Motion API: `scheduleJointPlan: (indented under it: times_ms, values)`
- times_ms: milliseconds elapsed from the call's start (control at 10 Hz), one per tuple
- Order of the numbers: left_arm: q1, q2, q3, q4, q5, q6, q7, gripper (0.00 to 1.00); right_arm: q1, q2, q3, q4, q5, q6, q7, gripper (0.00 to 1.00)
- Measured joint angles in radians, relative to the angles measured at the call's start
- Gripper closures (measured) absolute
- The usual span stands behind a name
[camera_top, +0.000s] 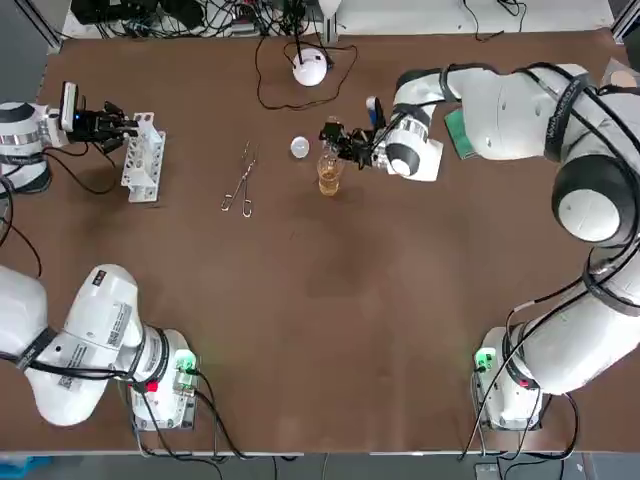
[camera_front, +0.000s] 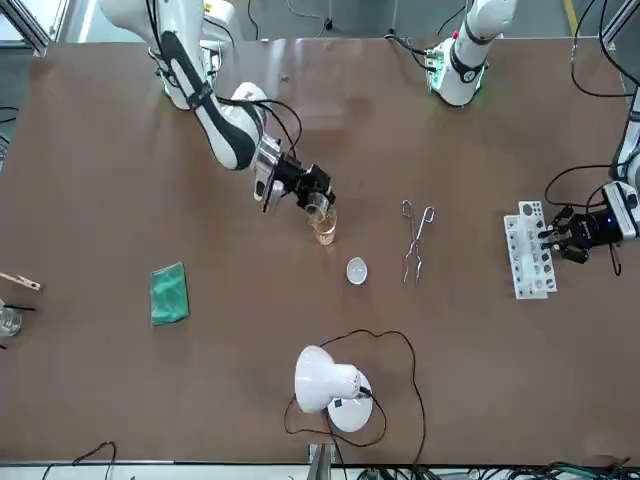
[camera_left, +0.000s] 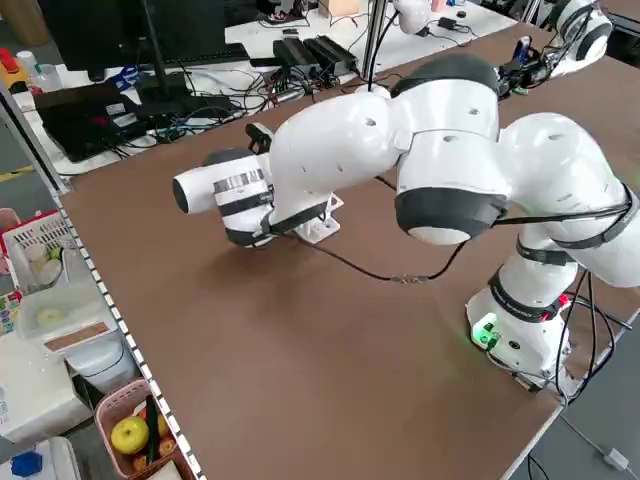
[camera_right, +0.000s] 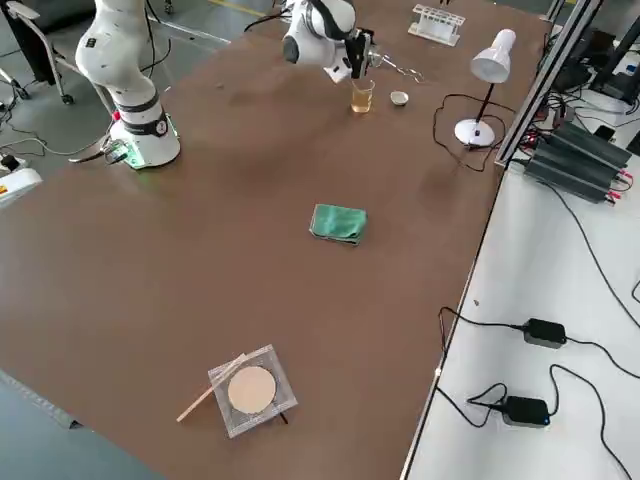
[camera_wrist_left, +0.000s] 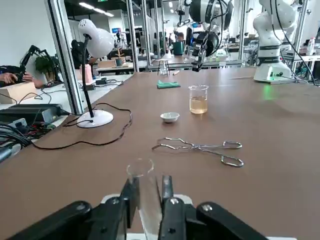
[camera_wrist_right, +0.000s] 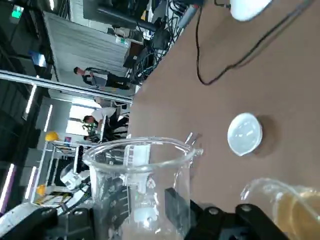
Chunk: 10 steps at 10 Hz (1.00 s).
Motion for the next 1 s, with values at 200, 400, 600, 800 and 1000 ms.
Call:
scheduleJointPlan:
  times_ms: [200, 400, 600, 800, 1000]
  values:
    - [-0.001, 0.0, -0.006, 0.0, 0.0, 0.011, 0.0, 0.73, -0.013, -0.023, -0.003, 0.003, -0.018, 0.051, -0.106, 0.6]
    - [-0.001, 0.0, -0.01, 0.0, 0.0, 0.022, 0.0, 0.71, -0.039, -0.038, -0.005, 0.004, -0.028, 0.076, -0.23, 0.6]
    - [-0.002, -0.003, -0.01, -0.002, 0.0, 0.027, 0.0, 0.7, -0.077, -0.04, -0.006, 0.003, -0.03, 0.076, -0.384, 0.6]
    - [-0.003, -0.017, -0.01, -0.012, 0.0, 0.038, 0.0, 0.7, -0.121, -0.04, -0.007, -0.003, -0.031, 0.069, -0.517, 0.6]
    - [-0.003, -0.034, -0.011, -0.03, 0.0, 0.049, 0.001, 0.71, -0.159, -0.039, -0.007, -0.027, -0.078, 0.02, -0.569, 0.6]
